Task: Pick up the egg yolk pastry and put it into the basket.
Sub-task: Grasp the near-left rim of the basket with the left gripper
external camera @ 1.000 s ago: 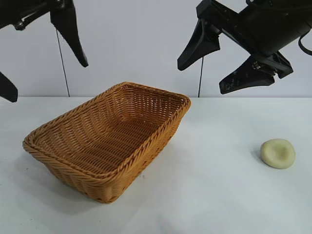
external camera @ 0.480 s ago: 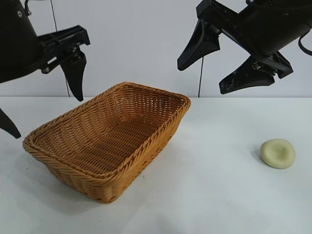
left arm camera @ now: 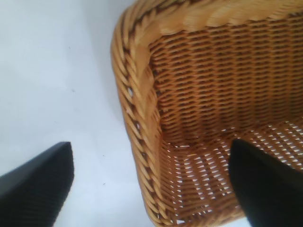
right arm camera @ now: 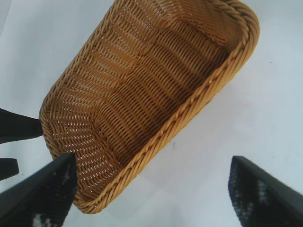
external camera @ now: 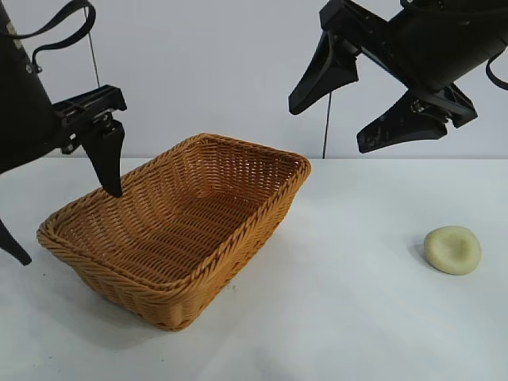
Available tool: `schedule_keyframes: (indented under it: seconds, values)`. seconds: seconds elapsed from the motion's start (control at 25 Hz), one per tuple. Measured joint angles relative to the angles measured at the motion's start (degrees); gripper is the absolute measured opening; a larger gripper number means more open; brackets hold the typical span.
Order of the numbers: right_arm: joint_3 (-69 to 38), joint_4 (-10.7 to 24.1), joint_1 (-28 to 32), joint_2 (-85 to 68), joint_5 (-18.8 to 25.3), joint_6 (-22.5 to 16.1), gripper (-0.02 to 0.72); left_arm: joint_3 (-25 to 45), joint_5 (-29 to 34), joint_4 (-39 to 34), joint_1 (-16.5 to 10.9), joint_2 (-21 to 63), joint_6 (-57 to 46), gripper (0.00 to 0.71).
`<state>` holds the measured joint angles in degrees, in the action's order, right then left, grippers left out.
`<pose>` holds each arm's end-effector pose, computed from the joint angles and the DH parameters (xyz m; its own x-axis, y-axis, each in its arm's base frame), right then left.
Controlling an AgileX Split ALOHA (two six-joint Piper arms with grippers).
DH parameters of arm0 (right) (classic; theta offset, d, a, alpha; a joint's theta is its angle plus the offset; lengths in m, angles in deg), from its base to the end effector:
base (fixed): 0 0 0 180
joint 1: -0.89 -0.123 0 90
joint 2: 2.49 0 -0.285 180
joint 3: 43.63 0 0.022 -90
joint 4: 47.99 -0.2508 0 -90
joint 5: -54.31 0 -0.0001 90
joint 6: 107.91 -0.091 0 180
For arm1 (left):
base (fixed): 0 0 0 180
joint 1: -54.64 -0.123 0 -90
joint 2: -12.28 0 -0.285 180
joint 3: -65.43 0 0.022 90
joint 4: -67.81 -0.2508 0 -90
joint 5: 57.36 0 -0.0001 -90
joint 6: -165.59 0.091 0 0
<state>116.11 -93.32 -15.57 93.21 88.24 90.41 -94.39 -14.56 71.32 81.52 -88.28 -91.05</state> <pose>0.2924 0.1241 0.2514 -0.8793 0.0939 -0.4669 -0.1865 0.8342 0.5190 0.2701 -0.1412 0.2067 -0.6141 -0.7891 -0.0140 -0.7536 0.5916 -0.2867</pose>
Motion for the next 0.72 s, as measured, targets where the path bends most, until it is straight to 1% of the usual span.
schedule_keyframes:
  seconds: [0.16, 0.56, 0.72]
  values:
    - [0.0, 0.0, 0.0, 0.0, 0.0, 0.0, 0.624, 3.9, -6.1, 0.1, 0.0, -0.7, -1.3, 0.639]
    - [0.0, 0.0, 0.0, 0.0, 0.0, 0.0, 0.624, 4.2, -14.5, 2.0, 0.0, -8.7, -1.3, 0.639]
    - [0.0, 0.0, 0.0, 0.0, 0.0, 0.0, 0.624, 4.3, -15.8, 2.5, -0.1, -11.8, -1.3, 0.639]
